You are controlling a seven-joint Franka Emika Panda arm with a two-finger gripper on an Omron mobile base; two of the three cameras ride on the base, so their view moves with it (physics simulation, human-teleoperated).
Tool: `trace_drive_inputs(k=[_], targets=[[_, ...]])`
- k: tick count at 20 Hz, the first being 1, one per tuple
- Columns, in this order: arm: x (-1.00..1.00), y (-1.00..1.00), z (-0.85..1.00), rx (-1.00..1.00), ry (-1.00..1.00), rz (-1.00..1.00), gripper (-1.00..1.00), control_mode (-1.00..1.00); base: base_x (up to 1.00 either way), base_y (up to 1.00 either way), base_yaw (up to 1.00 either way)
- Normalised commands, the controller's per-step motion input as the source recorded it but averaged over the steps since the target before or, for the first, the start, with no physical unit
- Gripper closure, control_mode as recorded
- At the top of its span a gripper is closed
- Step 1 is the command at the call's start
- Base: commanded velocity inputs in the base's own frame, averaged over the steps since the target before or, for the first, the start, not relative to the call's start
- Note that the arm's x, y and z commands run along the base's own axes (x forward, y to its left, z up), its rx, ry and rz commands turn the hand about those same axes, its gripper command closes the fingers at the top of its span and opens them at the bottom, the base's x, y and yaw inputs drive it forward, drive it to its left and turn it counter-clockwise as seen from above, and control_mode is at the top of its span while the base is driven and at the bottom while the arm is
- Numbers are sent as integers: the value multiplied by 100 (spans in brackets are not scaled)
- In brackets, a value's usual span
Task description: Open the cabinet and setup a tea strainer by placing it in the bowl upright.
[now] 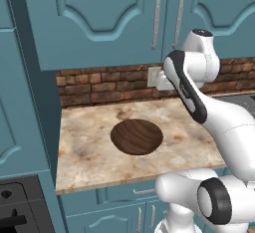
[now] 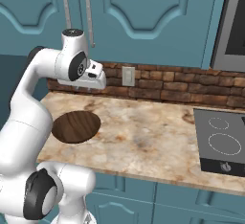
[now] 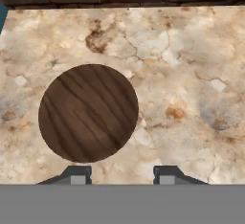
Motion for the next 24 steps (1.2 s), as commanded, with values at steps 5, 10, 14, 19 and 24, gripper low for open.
trace_drive_inputs(k=[5, 10, 14, 19, 24], targets=[[2, 13, 2, -8, -12, 0, -100, -100, 0, 0, 0], [0, -13, 29, -14, -29, -1, -100, -100, 0, 0, 0], [0, -11, 69, -3, -37, 0, -100, -100, 0, 0, 0], [-2, -18, 85, 0, -28, -1, -100, -100, 0, 0, 0], [-2, -6, 74, 8, -15, -1, -100, -100, 0, 0, 0]])
